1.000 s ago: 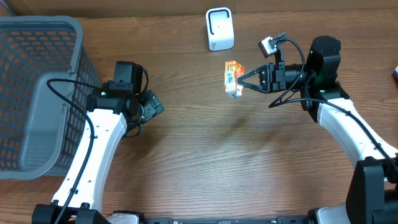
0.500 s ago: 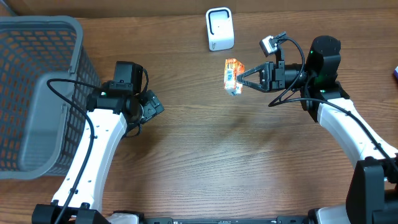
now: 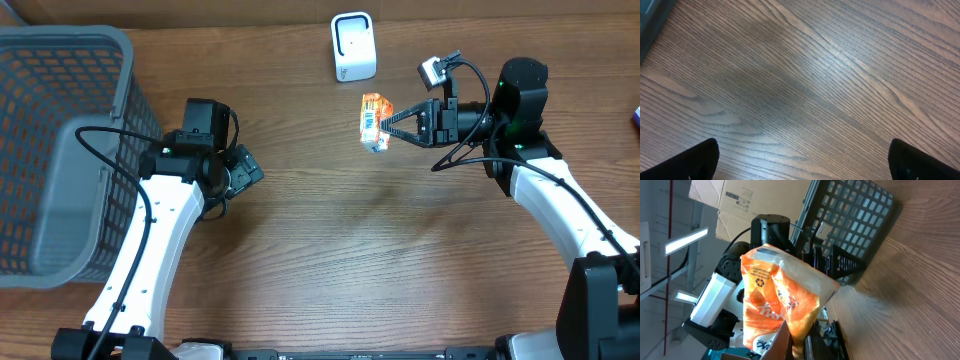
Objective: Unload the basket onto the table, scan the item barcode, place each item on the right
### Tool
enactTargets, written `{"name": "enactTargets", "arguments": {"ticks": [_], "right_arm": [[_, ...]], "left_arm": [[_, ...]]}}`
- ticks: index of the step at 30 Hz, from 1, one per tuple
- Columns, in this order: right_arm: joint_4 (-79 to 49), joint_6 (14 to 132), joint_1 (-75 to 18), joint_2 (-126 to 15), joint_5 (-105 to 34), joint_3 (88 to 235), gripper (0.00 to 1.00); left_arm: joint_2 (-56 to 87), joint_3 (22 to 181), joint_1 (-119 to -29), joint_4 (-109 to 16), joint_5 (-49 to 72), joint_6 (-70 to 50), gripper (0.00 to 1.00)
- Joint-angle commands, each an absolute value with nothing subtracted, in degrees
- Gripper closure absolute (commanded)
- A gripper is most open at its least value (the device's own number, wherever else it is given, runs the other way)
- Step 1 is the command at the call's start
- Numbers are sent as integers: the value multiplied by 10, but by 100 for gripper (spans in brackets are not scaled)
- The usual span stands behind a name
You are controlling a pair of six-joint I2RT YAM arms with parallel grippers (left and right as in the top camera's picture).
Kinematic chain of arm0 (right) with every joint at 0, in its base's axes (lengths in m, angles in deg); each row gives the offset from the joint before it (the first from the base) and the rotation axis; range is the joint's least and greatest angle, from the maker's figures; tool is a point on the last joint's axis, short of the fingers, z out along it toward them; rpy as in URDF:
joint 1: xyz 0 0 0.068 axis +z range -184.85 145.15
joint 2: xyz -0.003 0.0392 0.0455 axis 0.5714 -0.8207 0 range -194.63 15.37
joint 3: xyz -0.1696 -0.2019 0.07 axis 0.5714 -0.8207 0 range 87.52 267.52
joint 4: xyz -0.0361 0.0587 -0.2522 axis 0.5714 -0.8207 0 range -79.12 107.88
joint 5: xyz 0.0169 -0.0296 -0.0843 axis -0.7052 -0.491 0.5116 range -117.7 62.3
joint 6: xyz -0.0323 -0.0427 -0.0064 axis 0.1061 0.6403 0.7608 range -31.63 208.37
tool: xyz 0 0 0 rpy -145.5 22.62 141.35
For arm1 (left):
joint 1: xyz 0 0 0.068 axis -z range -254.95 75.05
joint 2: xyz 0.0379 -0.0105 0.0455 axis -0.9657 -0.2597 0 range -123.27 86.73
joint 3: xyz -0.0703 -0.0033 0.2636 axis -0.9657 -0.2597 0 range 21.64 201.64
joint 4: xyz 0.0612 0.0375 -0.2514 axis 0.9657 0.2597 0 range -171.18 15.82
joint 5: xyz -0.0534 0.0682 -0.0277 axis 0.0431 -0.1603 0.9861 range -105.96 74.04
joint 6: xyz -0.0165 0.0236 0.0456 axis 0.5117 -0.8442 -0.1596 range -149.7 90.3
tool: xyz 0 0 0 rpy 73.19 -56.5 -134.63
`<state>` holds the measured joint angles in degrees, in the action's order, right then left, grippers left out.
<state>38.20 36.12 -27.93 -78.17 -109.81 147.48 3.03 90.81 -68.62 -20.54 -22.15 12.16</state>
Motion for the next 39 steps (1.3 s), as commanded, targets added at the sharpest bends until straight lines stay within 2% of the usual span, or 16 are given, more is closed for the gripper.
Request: {"name": "enactTargets", "arguments": {"ticks": [1,12,16,19,23,27,32,39], "right_arm": [[384,376,-275,-773,-1096,1483,96],[379,376,-248,-773,-1061,1482,96],[289,391,-242,-773,-958,1482,96],[147,470,-239,-773,-806,1482,96],[-50,551,-207,-773,-476,1482,96],[-145,596,-158,-773,-263,1490,96],[-147,609,-109,-773,-22,1499,96],[-92,736,-81,-802,52,1597,96]], "left_arm": [[28,909,-686,-205,-221,127,0],[28,909,-686,-205,-221,127,0],[28,909,-686,-205,-221,127,0],[28,909,-686,-206,-221,127,0],[28,909,-685,-205,-221,127,0],[28,909,-686,-205,-221,127,0],[28,909,-686,-205,-221,127,0],[28,909,-686,-205,-221,127,0]]}}
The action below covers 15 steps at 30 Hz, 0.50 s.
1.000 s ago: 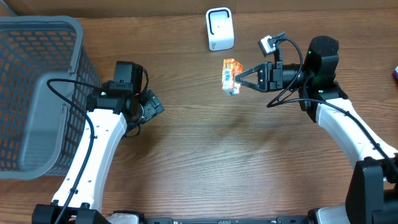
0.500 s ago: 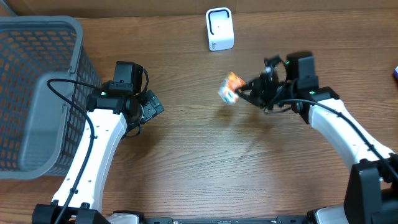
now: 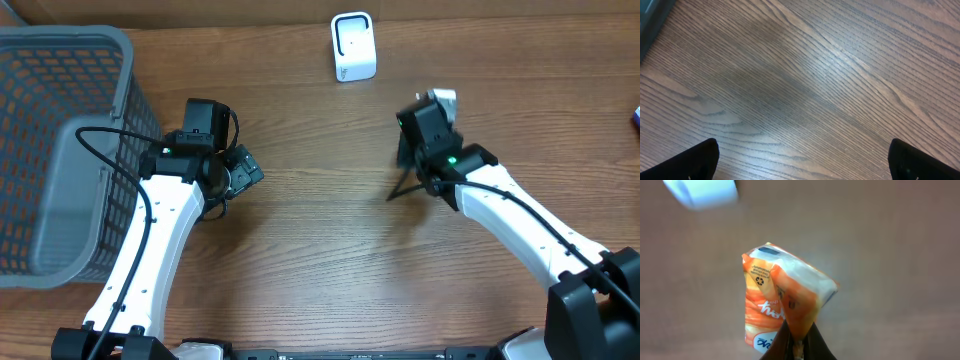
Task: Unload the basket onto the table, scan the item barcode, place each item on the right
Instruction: 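Hold the orange box in front of the white scanner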
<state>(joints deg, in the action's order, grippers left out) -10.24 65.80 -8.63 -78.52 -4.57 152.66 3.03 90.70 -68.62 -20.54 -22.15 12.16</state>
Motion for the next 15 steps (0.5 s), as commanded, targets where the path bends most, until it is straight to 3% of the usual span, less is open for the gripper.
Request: {"name": "enactTargets", "arguments": {"ticks": [1,9,15], "right_arm": [[-103,752,-81,-818,57,1626,96],[-166,934,-87,-968,72,1875,96],[-69,1158,-74,-1047,74,1927,96]], "left_arm": [[28,909,-686,-205,-221,127,0],[28,909,-686,-205,-221,127,0],[28,909,-686,-205,-221,127,0]]}}
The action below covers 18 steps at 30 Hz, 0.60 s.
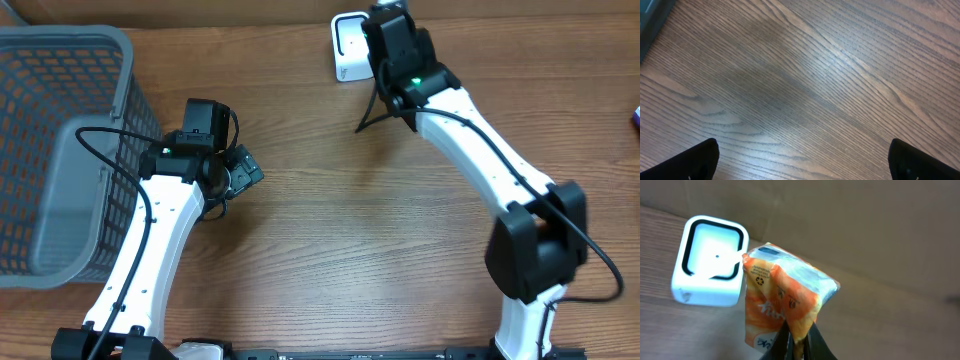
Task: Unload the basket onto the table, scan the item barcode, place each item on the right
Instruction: 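Hold the orange box in front of the white scanner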
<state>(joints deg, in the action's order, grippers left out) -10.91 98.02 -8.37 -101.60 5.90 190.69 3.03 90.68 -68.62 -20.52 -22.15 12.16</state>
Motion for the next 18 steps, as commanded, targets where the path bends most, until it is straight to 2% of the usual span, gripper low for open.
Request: {"name": "enactTargets", "arguments": {"ticks": [1,11,14,18], "right_arm": [[-49,1195,-71,-1057,74,1927,96],[210,1472,-76,-1130,35,1927,96],[217,1503,-83,-1144,-31,1927,96],[239,1520,-86,-1169,-44,1927,96]], "left_arm": [[28,909,-686,-205,-221,127,0],[28,909,-686,-205,-221,127,0],[28,909,-686,-205,-221,127,0],[28,909,-686,-205,-221,127,0]]}}
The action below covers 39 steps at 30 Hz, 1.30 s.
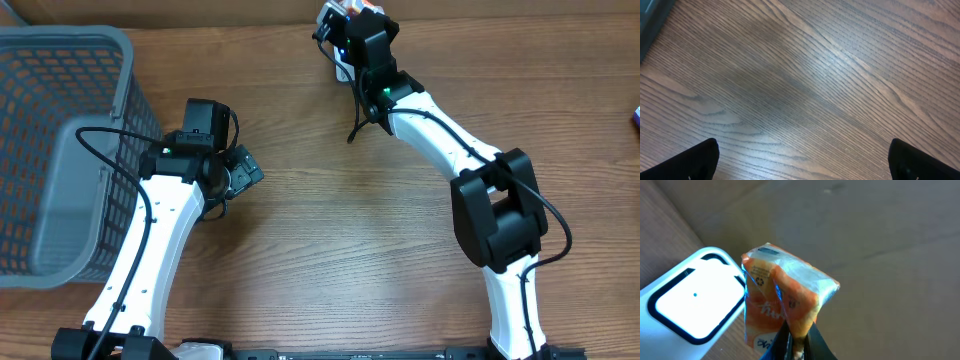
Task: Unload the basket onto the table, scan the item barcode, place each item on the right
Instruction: 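Hold the orange box in front of the white scanner, then carry the orange box off the right side and release it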
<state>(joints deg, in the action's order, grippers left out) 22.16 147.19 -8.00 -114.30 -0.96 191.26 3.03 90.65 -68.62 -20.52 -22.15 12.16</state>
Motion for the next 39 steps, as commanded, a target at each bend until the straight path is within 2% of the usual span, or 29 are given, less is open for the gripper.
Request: {"name": "enactTargets", "arguments": {"ticks": [1,10,16,19,25,30,34,36,39], "right_arm": [[245,1522,-86,-1176,-45,1927,96],[281,1531,-87,-1206,-38,1927,96],[387,1485,-99,-1203,61,1927,96],[430,1423,-118,-1192,138,1928,96],[431,1251,-188,-1180,347,1938,96],[430,1243,-274,-1177,488,1938,96],[366,1230,-354,-1177,545,1937,96],[302,1169,-384,-1176,568,1937,96],[115,1035,-418,-1170,532,1937,96]], "left_arm": [[28,909,-686,-205,-221,127,0],[28,909,-686,-205,-221,127,0],[28,909,-686,-205,-221,127,0],[28,909,-686,-206,-221,127,0],[28,909,-686,-205,-221,127,0],[28,909,-686,-205,-221,127,0],[28,909,-686,-205,-221,127,0],[28,909,-686,-205,-221,127,0],[28,909,-686,-205,-221,127,0]]}}
